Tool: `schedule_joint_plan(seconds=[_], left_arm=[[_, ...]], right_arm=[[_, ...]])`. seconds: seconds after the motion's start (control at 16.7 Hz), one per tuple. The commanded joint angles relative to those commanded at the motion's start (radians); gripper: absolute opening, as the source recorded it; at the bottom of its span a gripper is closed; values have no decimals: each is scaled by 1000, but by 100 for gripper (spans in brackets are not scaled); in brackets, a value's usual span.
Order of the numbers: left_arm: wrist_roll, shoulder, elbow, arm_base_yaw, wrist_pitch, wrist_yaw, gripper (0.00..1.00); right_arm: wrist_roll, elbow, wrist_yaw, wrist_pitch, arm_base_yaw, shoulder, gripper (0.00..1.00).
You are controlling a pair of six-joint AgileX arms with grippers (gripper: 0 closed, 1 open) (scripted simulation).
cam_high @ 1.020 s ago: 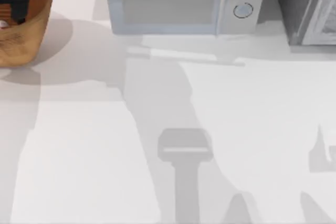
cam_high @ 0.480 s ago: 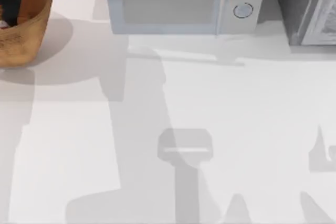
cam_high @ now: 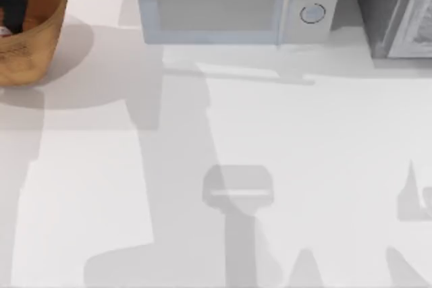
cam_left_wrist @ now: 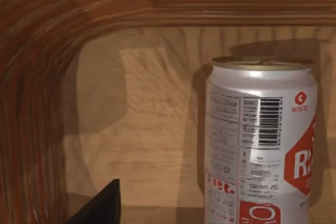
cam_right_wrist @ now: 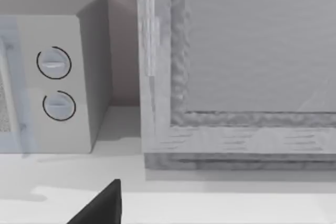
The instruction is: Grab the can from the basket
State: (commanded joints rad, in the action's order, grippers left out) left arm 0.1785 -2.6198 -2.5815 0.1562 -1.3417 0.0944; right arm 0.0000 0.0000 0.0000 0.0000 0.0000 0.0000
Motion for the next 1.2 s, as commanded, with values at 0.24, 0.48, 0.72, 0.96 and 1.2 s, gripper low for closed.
schedule_joint_plan(seconds=[0.24,0.48,0.72,0.96,1.2], left_arm=[[-3,-26,94,-3,127,0,100],[-5,-40,136,-5,177,0,100],[-5,-40,136,-5,177,0,85],[-5,-40,136,-5,177,0,55],[-5,-40,136,-5,177,0,25]], right_arm=[[0,0,0,0,0,0,100],[0,0,0,0,0,0,100],[0,0,0,0,0,0,100],[0,0,0,0,0,0,100],[0,0,0,0,0,0,100]])
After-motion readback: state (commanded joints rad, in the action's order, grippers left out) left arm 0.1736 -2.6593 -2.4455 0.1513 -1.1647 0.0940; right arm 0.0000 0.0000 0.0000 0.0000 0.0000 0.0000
